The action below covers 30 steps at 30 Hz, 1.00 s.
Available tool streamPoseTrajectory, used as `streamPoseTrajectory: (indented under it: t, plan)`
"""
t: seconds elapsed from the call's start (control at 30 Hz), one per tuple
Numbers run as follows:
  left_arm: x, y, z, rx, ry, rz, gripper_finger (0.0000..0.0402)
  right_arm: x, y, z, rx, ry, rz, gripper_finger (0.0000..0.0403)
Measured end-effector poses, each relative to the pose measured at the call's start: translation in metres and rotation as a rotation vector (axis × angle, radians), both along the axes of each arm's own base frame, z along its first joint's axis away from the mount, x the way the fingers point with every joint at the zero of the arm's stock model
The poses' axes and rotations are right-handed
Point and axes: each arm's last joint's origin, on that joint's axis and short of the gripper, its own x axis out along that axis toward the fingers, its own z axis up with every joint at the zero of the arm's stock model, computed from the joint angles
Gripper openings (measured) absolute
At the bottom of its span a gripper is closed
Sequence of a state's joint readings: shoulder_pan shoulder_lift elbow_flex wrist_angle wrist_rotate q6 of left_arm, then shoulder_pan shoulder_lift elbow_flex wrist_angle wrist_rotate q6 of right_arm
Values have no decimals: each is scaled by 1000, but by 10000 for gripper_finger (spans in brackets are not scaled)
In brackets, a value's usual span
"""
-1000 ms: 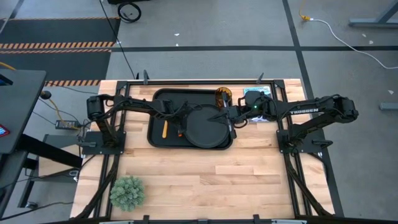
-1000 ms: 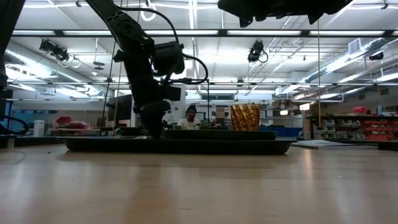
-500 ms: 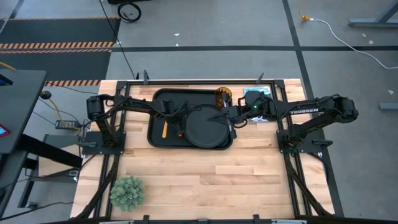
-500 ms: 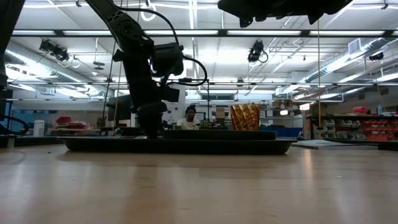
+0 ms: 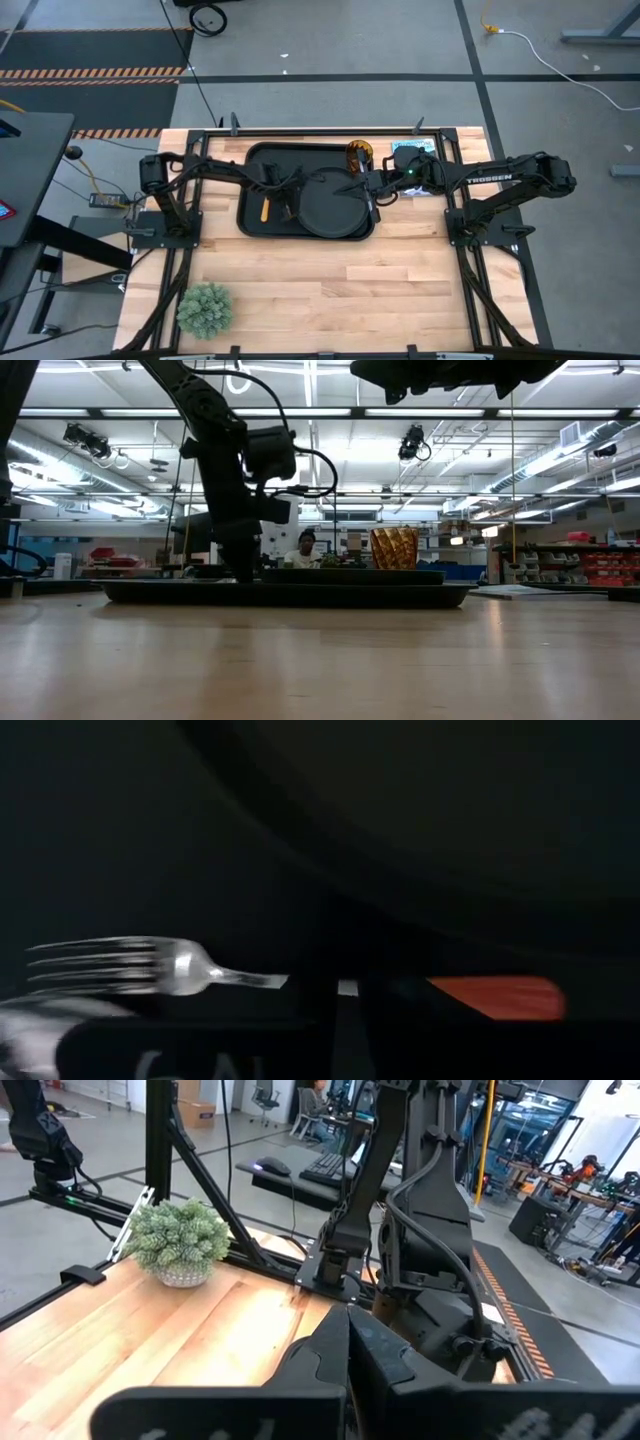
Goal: Pick and place plate/cup/fork/spoon on tray
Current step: Adjust the orange fork
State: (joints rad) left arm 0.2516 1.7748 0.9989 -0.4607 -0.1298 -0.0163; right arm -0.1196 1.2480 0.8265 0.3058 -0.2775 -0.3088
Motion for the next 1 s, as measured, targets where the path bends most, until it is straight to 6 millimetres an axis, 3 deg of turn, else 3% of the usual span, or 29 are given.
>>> streamPoseTrajectory:
  t: [0.47, 1.0]
  plan:
    - [6, -27, 0, -39, 1, -125, 47, 0, 0, 0, 3, 2, 0, 5]
    - [2, -30, -1, -56, 39, -104, 47, 0, 0, 0, 3, 3, 0, 5]
